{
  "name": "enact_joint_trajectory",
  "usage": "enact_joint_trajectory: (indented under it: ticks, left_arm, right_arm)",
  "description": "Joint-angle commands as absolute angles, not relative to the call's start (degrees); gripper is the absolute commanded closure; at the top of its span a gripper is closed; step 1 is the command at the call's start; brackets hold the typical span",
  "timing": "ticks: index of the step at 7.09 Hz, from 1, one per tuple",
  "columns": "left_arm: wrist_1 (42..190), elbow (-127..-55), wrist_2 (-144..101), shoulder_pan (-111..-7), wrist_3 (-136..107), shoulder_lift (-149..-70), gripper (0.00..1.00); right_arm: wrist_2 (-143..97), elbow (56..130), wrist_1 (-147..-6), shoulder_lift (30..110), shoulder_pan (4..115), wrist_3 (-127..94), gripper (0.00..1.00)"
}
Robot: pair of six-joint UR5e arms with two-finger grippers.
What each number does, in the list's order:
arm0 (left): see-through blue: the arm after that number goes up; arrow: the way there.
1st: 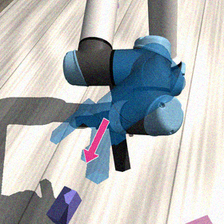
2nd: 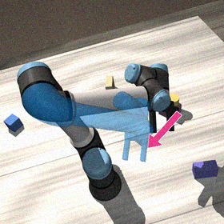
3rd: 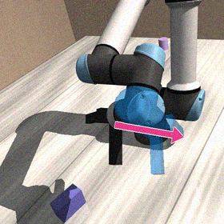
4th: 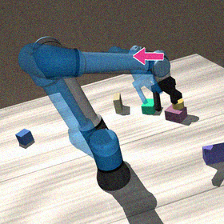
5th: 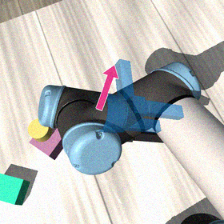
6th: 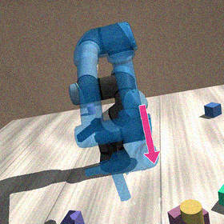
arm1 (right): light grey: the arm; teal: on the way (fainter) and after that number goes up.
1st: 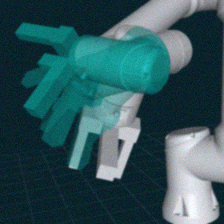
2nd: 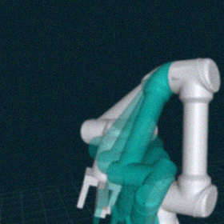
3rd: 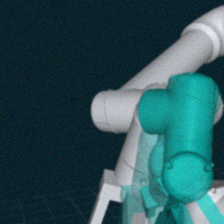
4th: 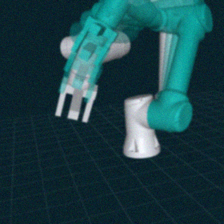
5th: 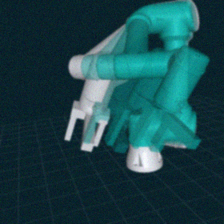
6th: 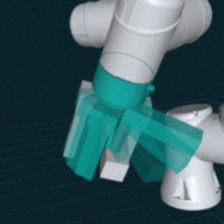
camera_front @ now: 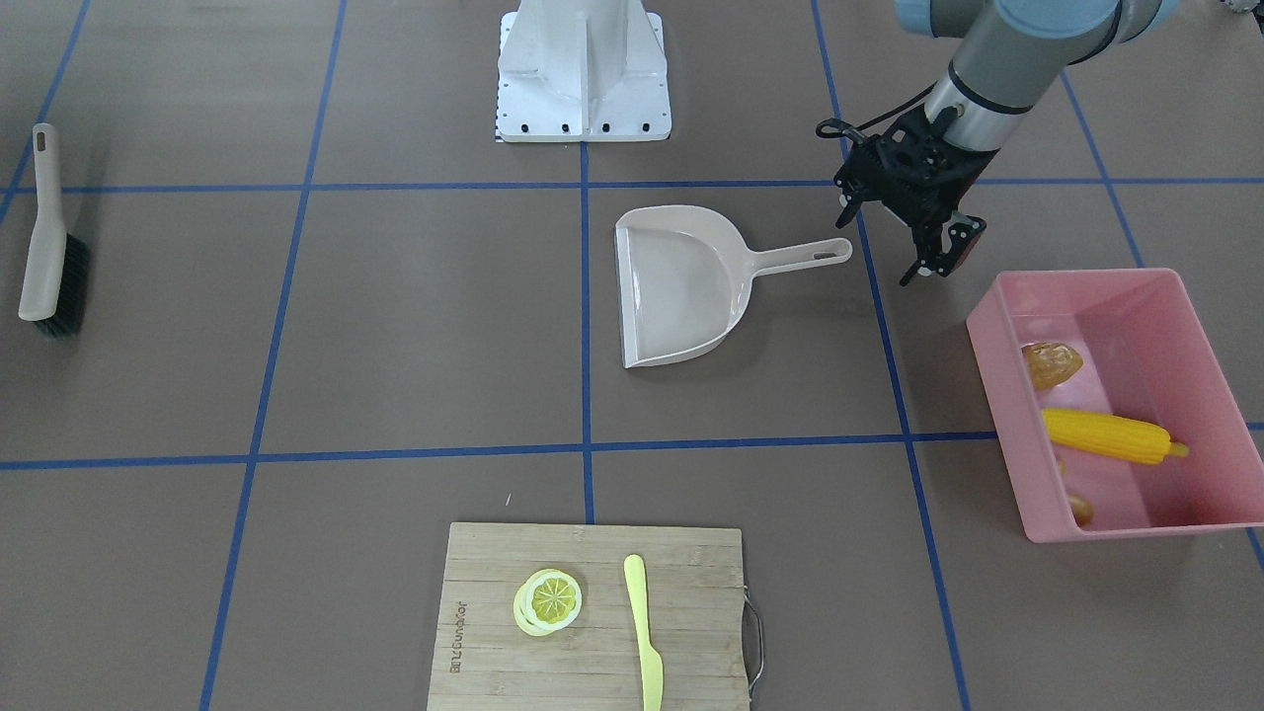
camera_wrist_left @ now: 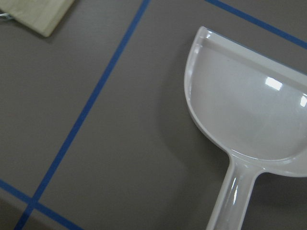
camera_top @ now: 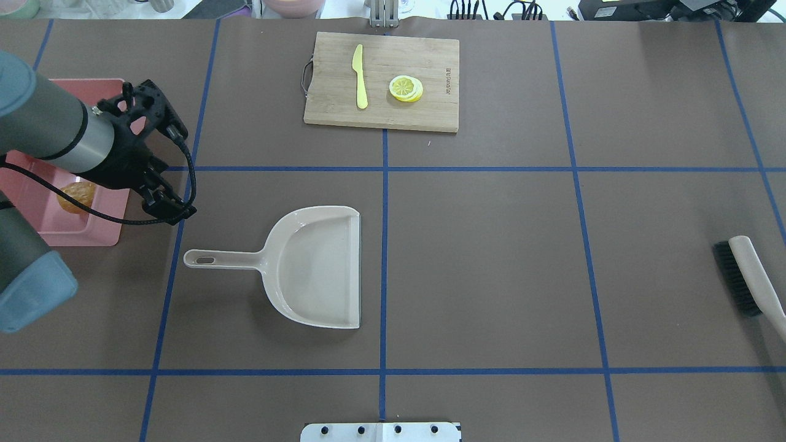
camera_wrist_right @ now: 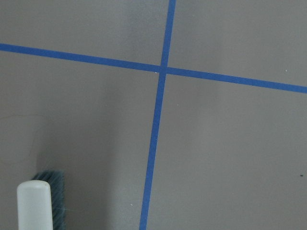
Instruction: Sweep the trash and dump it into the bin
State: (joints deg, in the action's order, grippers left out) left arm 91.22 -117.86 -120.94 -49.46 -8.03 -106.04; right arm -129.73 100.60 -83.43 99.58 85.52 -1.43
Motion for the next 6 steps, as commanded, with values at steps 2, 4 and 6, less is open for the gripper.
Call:
enact_joint_trajectory:
  ticks: [2, 4, 6]
  left_arm:
    - [79.58, -117.78, -127.92, -66.28, -15.47, -102.59, 0.01]
    - [79.19, -116.54, -130.07, -76.25, -14.59, -93.22, 0.01]
    - [79.45, -110.43, -136.49, -80.32, -14.59, -88.34, 0.01]
  right_arm:
    - [-129.73, 100.55, -83.50, 99.58, 85.52, -1.41, 0.00]
    - [-129.73, 100.55, -83.50, 99.58, 85.52, -1.41, 0.00]
    - [-129.73, 100.55, -83.50, 99.58, 85.52, -1.41, 0.00]
